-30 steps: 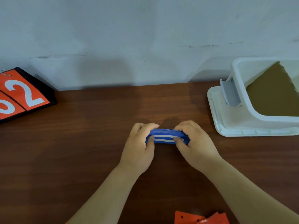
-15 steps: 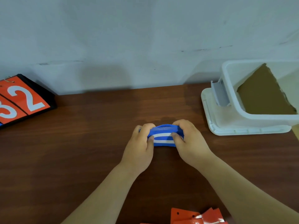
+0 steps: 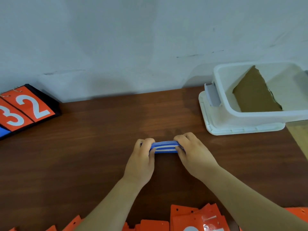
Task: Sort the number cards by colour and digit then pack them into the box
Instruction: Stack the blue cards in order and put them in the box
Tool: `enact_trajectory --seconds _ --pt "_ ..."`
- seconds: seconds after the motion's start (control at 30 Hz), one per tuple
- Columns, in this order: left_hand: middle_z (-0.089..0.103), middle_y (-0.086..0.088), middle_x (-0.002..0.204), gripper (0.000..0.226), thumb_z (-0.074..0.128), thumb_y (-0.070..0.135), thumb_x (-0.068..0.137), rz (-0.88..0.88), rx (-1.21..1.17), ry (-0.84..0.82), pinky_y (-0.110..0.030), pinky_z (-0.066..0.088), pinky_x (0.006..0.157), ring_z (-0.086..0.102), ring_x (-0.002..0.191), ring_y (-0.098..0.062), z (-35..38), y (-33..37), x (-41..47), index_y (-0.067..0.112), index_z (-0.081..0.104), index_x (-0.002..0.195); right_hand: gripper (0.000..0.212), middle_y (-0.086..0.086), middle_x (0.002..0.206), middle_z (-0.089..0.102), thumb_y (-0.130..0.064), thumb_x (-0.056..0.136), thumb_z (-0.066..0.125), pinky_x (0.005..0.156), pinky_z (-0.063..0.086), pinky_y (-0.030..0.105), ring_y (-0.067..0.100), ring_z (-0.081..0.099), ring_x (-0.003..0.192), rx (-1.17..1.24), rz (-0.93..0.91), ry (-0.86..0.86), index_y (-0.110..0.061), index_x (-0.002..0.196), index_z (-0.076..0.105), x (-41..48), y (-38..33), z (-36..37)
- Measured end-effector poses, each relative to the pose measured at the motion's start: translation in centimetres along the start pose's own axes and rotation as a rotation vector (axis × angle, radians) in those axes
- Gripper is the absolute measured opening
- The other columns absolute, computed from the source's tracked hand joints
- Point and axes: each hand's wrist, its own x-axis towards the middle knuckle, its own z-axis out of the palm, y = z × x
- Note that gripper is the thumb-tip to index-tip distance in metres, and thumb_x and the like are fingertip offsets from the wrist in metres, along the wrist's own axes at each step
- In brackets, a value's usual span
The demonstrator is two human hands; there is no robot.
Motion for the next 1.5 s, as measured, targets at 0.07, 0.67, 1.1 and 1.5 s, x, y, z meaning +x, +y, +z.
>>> enact_trajectory --seconds 0.07,0.67,1.1,1.5 --pt "0.042 0.014 0.117 0.018 0.048 0.023 0.104 -0.003 0.004 0.005 -0.013 0.042 0.071 0.055 0.087 -0.001 0.2 0.0 0.3 0.033 0.047 0.120 0.025 -0.013 0.114 0.051 -0.029 0.101 0.052 0.082 0.049 0.024 0.005 0.054 0.096 0.026 0.027 0.002 -0.034 0.125 0.053 -0.1 0.2 0.3" --pt "0.053 0.012 0.110 0.019 0.048 0.019 0.100 0.350 0.070 -0.260 -0.026 0.043 0.086 0.052 0.097 -0.004 -10.1 13.9 4.7 0.035 0.047 0.111 0.010 -0.017 0.089 0.062 -0.027 0.094 0.059 0.068 0.048 0.020 0.004 0.059 0.082 -0.017 -0.102 -0.032 -0.035 0.098 0.054 -1.0 -2.8 -18.3" --pt "0.062 0.024 0.113 0.043 0.063 0.017 0.095 0.306 -0.275 -0.154 -0.019 0.048 0.086 0.060 0.103 0.001 -5.7 23.4 9.8 0.044 0.054 0.127 0.023 -0.018 0.087 0.071 -0.022 0.088 0.067 0.074 0.057 0.026 0.001 0.066 0.080 0.227 0.148 0.110 -0.042 0.099 0.064 -2.1 2.8 -26.1" --pt "0.049 0.018 0.120 0.050 0.066 0.020 0.091 0.087 -0.314 0.100 -0.011 0.040 0.082 0.055 0.104 0.003 -1.4 25.3 14.3 0.046 0.051 0.131 0.027 -0.009 0.080 0.070 -0.015 0.089 0.059 0.047 0.046 0.015 0.009 0.063 0.064 0.317 0.425 0.218 -0.041 0.091 0.068 1.0 7.0 -27.7"
